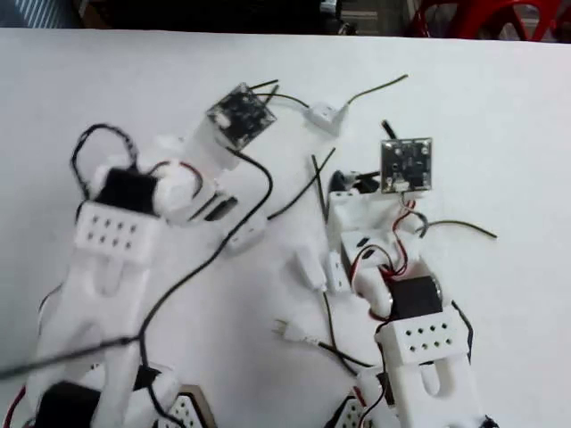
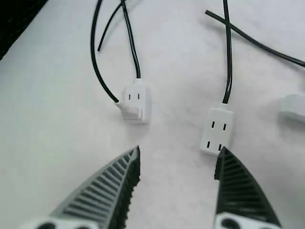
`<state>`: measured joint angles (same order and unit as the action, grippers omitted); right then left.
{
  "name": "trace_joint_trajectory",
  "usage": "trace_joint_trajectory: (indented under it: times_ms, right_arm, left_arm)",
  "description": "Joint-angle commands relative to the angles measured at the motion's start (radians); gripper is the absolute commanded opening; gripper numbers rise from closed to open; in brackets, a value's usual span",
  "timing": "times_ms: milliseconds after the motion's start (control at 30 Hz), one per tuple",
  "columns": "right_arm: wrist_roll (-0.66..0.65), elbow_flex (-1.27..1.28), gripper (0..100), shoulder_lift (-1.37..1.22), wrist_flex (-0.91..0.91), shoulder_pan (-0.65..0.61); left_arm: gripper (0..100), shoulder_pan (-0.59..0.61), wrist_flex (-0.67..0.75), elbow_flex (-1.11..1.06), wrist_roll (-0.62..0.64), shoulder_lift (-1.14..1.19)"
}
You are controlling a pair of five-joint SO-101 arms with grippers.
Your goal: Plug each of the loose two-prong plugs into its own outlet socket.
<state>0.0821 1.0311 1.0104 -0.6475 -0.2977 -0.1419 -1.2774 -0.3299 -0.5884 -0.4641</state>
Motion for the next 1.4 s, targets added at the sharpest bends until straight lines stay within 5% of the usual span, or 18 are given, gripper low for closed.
trace_joint_trajectory:
  times_ms: [0, 333, 633, 1367]
  right_arm:
    - [-0.028, -0.017, 1.8, 0.013, -0.039, -0.107]
    - [-0.103, -0.049, 1.8, -0.105, -0.033, -0.357]
    - [-0.103, -0.269, 1.8, -0.510, -0.022, -0.412]
    - [-0.103, -0.311, 1.7, -0.843, 0.216, -0.433]
  left_arm:
    - [26, 0.028, -0.040, -0.092, 0.103, -0.240]
    - [26, 0.283, 0.141, -0.634, 0.227, -0.621]
    - [26, 0.407, 0.325, -0.994, 0.229, -0.811]
    - [26, 0.441, 0.393, -1.085, 0.282, -0.880]
